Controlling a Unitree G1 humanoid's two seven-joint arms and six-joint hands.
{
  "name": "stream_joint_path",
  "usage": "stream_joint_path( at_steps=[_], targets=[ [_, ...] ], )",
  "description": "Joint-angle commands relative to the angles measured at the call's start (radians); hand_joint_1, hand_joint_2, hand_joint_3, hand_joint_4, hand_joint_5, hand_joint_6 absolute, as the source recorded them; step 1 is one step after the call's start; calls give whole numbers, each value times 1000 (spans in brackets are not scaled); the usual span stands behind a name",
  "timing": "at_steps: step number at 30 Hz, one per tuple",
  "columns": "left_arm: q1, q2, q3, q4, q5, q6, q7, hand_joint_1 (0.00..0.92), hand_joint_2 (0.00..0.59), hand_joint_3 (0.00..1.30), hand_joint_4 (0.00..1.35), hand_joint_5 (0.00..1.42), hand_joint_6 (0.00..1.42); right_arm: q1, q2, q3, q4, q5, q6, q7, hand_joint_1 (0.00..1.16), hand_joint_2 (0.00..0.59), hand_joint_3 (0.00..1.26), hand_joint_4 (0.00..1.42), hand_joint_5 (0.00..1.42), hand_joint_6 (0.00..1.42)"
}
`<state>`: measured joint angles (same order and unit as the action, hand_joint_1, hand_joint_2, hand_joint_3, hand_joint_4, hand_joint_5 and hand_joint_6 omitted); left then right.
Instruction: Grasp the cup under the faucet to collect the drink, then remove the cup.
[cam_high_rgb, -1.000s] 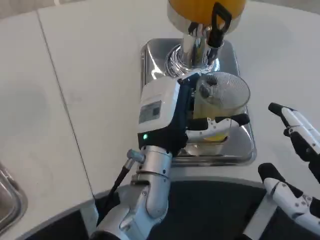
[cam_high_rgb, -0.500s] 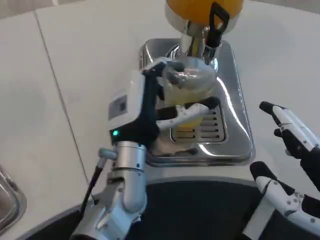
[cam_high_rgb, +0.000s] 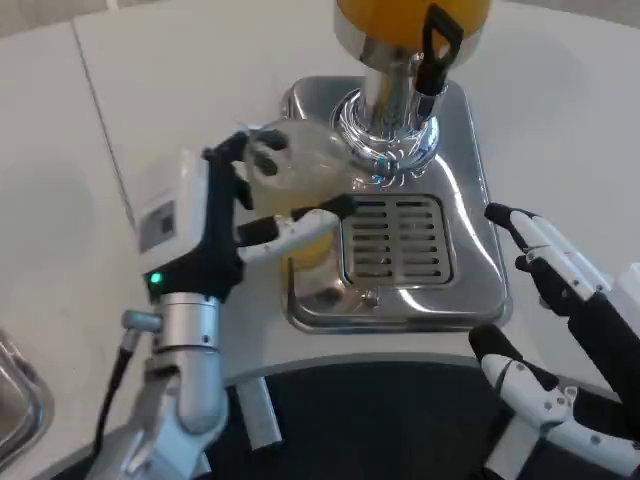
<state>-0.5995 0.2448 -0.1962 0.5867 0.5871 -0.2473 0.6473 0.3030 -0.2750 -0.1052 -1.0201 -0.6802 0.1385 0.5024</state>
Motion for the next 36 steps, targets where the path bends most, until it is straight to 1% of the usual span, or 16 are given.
stream_joint_path(
  at_steps=[1, 9, 12, 15, 17, 18, 22, 25, 28, 32, 36],
  targets=[
    [31, 48, 50, -58, -28, -26, -12, 752, 0, 1094, 1193, 1405, 1424, 5, -4, 0, 12, -2, 0, -14, 201, 488, 24, 0, 156, 297],
    [86, 96, 117, -130, -64, -24, -48, 763, 0, 1094, 1193, 1401, 1424, 5, -2, 16, 9, -9, -2, -18, 200, 486, 24, 0, 156, 300],
    [126, 128, 153, -185, -89, -31, -79, 765, 0, 1094, 1193, 1401, 1424, -9, -12, 12, 8, -12, 1, -11, 208, 482, 24, 0, 148, 279],
    [170, 147, 185, -249, -109, -35, -112, 766, 0, 1094, 1193, 1401, 1424, -17, -25, 7, 8, -17, -2, -4, 217, 488, 24, 0, 123, 241],
    [201, 157, 203, -297, -122, -37, -134, 768, 0, 1094, 1181, 1401, 1424, -22, -43, 3, 10, -27, -10, 2, 222, 491, 24, 0, 110, 221],
    [219, 161, 213, -323, -129, -39, -147, 769, 0, 1093, 1180, 1401, 1424, -24, -49, 2, 10, -31, -11, 4, 224, 492, 24, 0, 76, 196],
    [294, 167, 244, -427, -152, -51, -194, 774, 0, 1091, 1166, 1401, 1424, -45, -91, 3, 18, -56, 12, 52, 226, 494, 16, 0, 2, 104],
    [338, 168, 259, -499, -163, -57, -227, 775, 0, 1091, 1166, 1400, 1424, -46, -110, -3, 22, -59, -5, 52, 222, 496, 15, 0, 0, 99],
    [384, 162, 278, -570, -173, -64, -262, 776, 0, 1091, 1163, 1409, 1424, -42, -136, -11, 26, -65, -39, 43, 216, 498, 14, 0, 0, 86],
    [445, 146, 294, -657, -186, -68, -288, 776, 0, 1091, 1162, 1413, 1424, -31, -146, -20, 33, -66, -73, 28, 213, 499, 14, 0, 0, 82],
    [477, 137, 302, -712, -201, -77, -321, 776, 0, 1091, 1163, 1414, 1424, -20, -152, -26, 38, -73, -115, 15, 211, 499, 14, 0, 0, 81]
  ],
)
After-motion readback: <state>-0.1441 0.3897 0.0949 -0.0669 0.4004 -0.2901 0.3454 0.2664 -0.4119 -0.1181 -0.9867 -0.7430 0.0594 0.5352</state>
